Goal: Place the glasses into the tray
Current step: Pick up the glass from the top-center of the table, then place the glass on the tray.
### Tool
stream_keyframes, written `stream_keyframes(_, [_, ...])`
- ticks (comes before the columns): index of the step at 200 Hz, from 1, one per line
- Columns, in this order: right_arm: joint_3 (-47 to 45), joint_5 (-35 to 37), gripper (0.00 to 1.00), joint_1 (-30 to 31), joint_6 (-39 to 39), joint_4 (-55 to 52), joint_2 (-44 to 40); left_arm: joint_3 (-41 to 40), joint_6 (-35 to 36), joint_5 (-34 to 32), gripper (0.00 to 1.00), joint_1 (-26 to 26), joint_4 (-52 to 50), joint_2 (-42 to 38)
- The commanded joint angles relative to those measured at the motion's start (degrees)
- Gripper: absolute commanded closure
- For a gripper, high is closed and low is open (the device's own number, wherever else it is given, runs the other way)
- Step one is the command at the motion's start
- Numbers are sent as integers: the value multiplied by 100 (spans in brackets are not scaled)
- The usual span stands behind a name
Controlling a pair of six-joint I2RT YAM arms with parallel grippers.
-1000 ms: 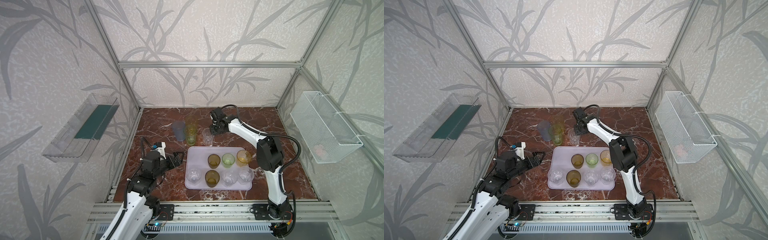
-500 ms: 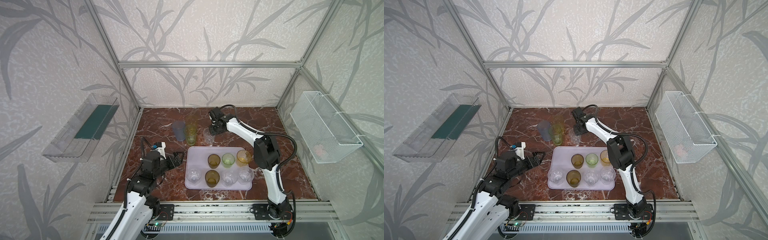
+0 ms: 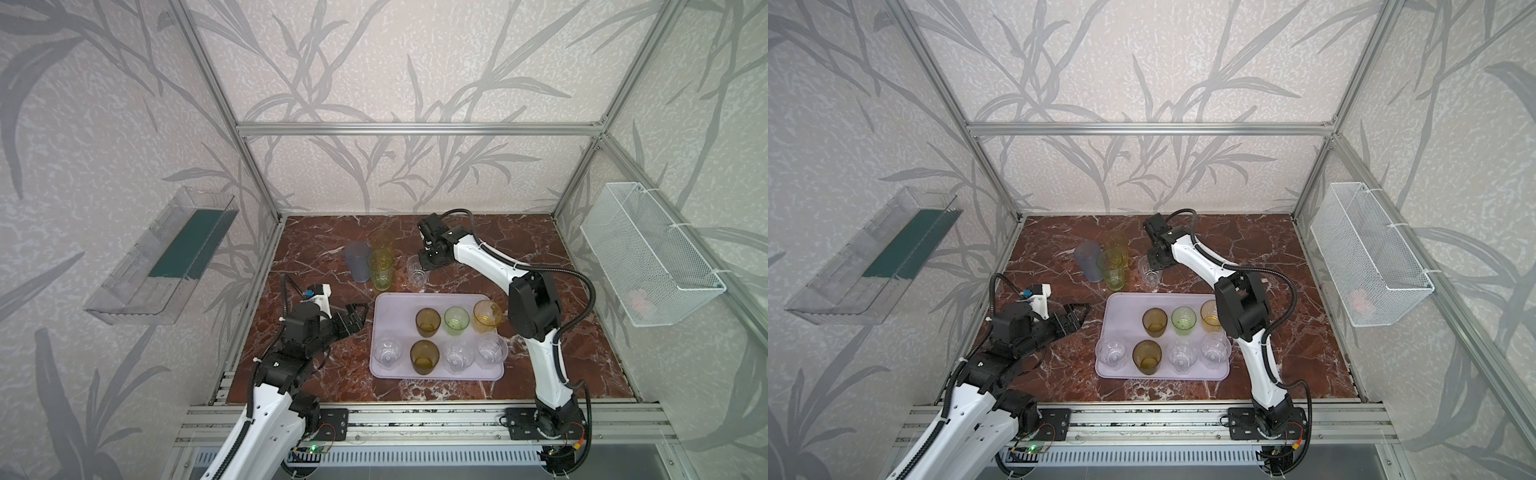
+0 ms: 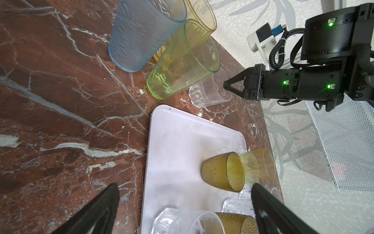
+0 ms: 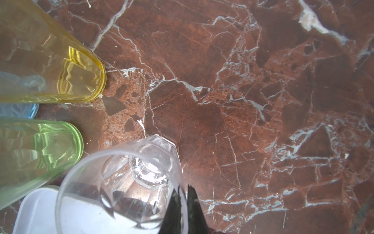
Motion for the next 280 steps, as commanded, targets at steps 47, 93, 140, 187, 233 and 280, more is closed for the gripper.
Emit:
stream_keyframes(47, [-1091, 8, 100, -39, 182, 418, -1347, 201, 106, 44, 1, 24, -194, -30])
stream_keyframes(93, [-1919, -2, 100, -54, 225, 804, -2131, 345, 91, -47, 1, 24, -503, -218])
stream_keyframes(140, [-2734, -2, 100, -50, 288, 1114, -3042, 372, -26, -35, 1, 22, -652, -361])
stream_keyframes(187, [-3451, -78, 100, -44, 417, 1322, -3813, 347, -63, -28, 1, 20, -632, -380])
stream_keyframes(233, [-3858, -193, 100, 11, 508, 1337, -4352, 377, -6, -21, 1, 24, -570, -279])
stream_keyframes(280, [-3961, -123, 100, 196, 522, 1224, -4596, 333, 41, -68, 1, 24, -523, -173])
